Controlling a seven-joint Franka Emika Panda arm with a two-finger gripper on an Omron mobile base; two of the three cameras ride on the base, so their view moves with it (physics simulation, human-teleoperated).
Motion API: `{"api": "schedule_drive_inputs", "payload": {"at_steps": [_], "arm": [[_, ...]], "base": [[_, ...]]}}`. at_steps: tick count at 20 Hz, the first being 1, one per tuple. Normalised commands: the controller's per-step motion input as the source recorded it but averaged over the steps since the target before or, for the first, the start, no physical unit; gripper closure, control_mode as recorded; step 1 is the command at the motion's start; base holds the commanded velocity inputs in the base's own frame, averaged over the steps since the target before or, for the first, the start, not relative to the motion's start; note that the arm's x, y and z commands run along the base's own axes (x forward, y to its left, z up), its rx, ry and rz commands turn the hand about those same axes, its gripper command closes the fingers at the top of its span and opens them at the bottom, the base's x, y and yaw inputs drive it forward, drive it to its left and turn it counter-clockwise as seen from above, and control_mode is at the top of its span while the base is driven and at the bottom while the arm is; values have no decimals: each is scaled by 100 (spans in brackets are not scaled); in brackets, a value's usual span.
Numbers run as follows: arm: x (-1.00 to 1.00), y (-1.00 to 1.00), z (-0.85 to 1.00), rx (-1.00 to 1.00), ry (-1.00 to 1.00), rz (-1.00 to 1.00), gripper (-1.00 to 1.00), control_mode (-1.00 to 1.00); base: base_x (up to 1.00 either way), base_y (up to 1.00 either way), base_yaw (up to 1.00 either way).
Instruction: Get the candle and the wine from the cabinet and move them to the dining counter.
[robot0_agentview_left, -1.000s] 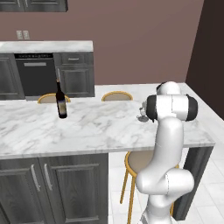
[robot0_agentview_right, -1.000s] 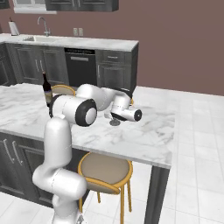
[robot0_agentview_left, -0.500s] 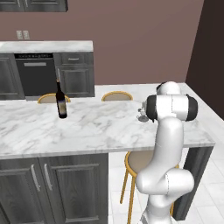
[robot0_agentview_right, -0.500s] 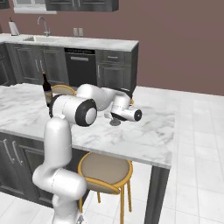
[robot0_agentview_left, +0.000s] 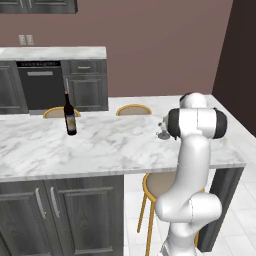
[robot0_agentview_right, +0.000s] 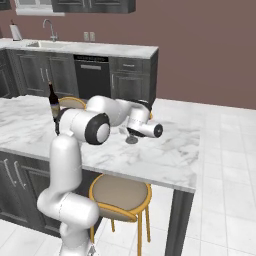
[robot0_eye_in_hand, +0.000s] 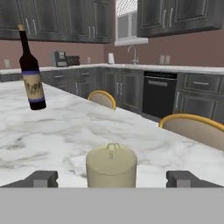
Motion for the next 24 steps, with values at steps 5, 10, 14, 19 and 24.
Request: {"api": "schedule_drive_inputs", "payload": {"at_steps": [5, 10, 14, 19, 24], "arm": [[-33, -3, 43, 0, 0, -7, -100, -100], [-57, -4, 53, -2, 0, -7, -100, -100], [-50, 0, 74, -1, 0, -9, -100, -100], [-42, 0, 90, 0, 4, -8, -100, -100], [-45, 1, 96, 0, 13, -10, -100, -100]], "base": [[0, 0, 0], [0, 0, 0], [0, 0, 0], [0, 0, 0], [0, 0, 0]]}}
